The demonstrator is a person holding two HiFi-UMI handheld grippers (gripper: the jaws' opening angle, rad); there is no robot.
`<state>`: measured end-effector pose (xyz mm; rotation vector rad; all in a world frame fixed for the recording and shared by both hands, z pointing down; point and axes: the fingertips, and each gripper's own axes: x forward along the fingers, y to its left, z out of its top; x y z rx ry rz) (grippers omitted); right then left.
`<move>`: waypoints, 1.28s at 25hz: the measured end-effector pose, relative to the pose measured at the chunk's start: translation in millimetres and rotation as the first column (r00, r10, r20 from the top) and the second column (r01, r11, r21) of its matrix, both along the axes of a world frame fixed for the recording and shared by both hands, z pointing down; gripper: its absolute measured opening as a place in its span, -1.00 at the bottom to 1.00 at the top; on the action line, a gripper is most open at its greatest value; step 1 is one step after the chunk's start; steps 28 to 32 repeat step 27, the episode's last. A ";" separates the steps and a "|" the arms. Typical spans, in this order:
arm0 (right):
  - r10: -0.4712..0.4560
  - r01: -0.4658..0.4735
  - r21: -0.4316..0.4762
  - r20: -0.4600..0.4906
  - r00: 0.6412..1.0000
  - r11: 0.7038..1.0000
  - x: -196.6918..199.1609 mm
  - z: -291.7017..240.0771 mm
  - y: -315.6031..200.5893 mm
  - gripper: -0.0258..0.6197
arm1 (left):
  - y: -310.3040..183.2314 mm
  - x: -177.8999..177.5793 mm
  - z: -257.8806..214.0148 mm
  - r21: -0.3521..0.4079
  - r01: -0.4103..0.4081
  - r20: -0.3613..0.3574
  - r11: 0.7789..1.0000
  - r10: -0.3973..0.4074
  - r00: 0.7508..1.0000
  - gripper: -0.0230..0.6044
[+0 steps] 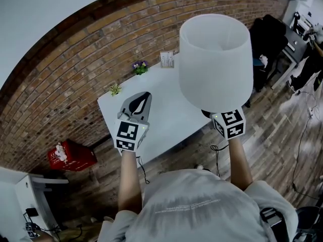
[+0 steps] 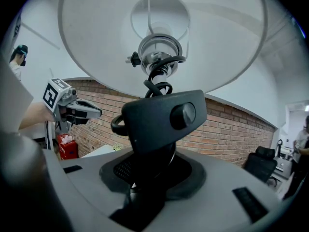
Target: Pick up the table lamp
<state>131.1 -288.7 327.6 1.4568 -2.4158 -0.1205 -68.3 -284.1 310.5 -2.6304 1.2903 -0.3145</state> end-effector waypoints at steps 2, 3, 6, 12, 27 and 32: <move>0.001 -0.001 -0.007 -0.009 1.000 1.000 0.3 3.5 -1.4 -0.53 | -1.6 -0.3 2.1 -0.003 0.000 -0.001 1.000 0.000 1.000 -0.87; 0.000 0.000 -0.009 -0.013 1.000 1.000 0.0 4.6 -1.8 -0.53 | -2.4 -0.5 3.0 -0.004 0.000 -0.001 1.000 0.000 1.000 -0.87; -0.003 0.003 -0.010 -0.018 1.000 1.000 -1.3 6.4 -3.0 -0.53 | -4.4 -1.6 4.4 -0.009 0.003 -0.002 1.000 -0.003 1.000 -0.87; -0.009 0.009 -0.004 -0.019 1.000 1.000 -3.4 5.5 -5.2 -0.53 | -6.4 -2.3 8.1 -0.018 0.002 -0.005 1.000 -0.002 1.000 -0.87; -0.005 0.005 0.007 0.000 1.000 1.000 -5.3 8.3 -7.9 -0.53 | -8.5 -2.1 15.1 -0.029 -0.009 0.001 1.000 0.009 1.000 -0.87; -0.005 0.005 0.007 0.000 1.000 1.000 -5.3 8.3 -7.9 -0.53 | -8.5 -2.1 15.1 -0.029 -0.009 0.001 1.000 0.009 1.000 -0.87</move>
